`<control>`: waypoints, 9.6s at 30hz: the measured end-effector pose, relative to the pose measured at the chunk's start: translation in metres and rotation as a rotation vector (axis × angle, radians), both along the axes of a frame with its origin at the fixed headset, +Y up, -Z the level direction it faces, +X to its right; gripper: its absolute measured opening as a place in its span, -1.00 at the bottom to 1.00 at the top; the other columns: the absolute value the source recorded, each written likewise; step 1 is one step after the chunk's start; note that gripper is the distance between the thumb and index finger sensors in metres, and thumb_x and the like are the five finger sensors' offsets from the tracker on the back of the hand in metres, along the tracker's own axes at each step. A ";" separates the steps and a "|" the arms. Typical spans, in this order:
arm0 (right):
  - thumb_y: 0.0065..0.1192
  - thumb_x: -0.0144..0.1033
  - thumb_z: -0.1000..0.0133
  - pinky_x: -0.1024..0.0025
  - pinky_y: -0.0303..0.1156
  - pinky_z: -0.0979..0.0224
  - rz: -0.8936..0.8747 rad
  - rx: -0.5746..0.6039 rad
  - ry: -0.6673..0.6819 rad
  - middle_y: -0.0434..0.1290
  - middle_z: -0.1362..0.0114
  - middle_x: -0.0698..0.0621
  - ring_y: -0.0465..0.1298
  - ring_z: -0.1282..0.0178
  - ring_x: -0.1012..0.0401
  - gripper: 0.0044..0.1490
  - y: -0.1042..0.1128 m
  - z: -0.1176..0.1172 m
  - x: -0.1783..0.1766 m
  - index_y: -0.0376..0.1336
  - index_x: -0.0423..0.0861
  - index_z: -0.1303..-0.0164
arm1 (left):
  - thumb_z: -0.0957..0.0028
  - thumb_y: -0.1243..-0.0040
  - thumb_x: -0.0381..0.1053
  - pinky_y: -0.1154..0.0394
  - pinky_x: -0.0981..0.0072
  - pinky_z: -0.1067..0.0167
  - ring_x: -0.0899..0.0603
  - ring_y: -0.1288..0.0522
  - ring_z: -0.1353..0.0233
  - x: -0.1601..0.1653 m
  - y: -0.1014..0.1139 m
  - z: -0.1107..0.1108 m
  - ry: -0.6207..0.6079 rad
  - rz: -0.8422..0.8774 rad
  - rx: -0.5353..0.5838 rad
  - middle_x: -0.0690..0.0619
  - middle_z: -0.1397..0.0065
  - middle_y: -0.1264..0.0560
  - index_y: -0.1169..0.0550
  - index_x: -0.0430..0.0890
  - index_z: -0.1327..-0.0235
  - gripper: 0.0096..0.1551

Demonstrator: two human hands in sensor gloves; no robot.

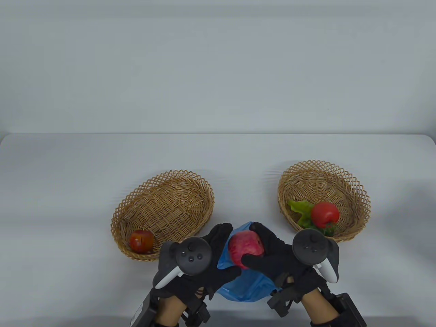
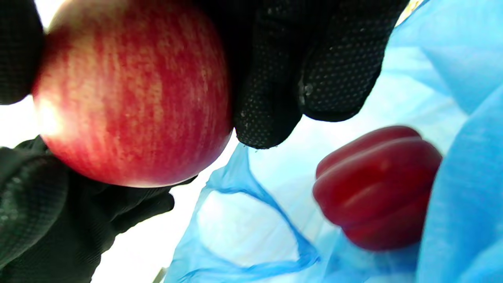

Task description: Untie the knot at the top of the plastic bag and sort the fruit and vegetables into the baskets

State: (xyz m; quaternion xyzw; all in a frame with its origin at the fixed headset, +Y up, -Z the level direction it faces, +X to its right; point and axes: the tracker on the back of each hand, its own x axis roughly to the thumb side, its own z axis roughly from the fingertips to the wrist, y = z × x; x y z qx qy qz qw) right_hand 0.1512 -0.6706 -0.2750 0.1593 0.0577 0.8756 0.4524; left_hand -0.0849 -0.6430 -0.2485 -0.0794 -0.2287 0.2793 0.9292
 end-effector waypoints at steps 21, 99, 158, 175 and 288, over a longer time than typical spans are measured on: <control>0.29 -0.08 -0.02 0.07 0.58 -0.28 0.165 0.198 -0.095 0.65 -0.26 -0.04 0.74 -0.08 0.14 -0.31 0.006 0.005 -0.001 0.29 -0.05 -0.37 | 0.16 -0.36 0.48 -0.03 -0.26 -0.71 -0.23 -0.31 -0.72 -0.041 0.009 -0.010 0.250 0.015 0.091 0.05 -0.75 -0.04 0.13 0.12 -0.65 0.33; 0.45 0.13 0.13 -0.20 0.19 -0.64 0.972 0.295 -0.023 0.19 -0.71 -0.01 0.23 -0.73 -0.01 -0.18 -0.048 -0.011 -0.055 0.18 0.18 -0.32 | -0.09 -0.20 0.23 -0.36 -0.01 -0.55 0.06 -0.69 -0.11 -0.011 -0.047 -0.040 0.451 -0.525 -0.030 0.26 -0.08 -0.69 -0.55 0.25 -0.25 -0.55; 0.45 0.18 0.09 -0.26 0.31 -0.47 -0.023 0.407 -0.317 0.16 -0.68 -0.22 0.44 -0.50 -0.18 0.07 0.054 -0.004 0.076 -0.02 0.20 -0.56 | -0.06 -0.22 0.19 -0.40 -0.03 -0.49 0.03 -0.71 -0.01 -0.022 -0.047 -0.041 0.487 -0.473 -0.046 0.21 0.00 -0.71 -0.59 0.19 -0.21 -0.55; 0.36 -0.13 0.00 -0.36 0.19 -0.48 0.600 0.119 -0.942 -0.14 -0.67 -0.40 0.13 -0.63 -0.37 0.09 -0.012 -0.046 0.135 -0.19 0.02 -0.59 | -0.05 -0.23 0.18 -0.40 -0.04 -0.47 0.02 -0.71 0.00 -0.025 -0.043 -0.039 0.464 -0.413 -0.040 0.20 0.01 -0.72 -0.60 0.17 -0.21 -0.55; 0.29 -0.42 -0.03 0.06 0.61 -0.14 0.691 -0.204 -0.035 0.60 -0.22 -0.13 0.74 0.07 0.13 -0.15 -0.048 -0.031 -0.010 0.00 -0.17 -0.51 | 0.05 -0.19 0.48 -0.07 -0.05 -0.78 -0.01 -0.27 -0.75 0.072 -0.099 -0.013 -0.011 -0.776 -0.166 0.25 -0.80 -0.03 0.13 0.40 -0.63 0.11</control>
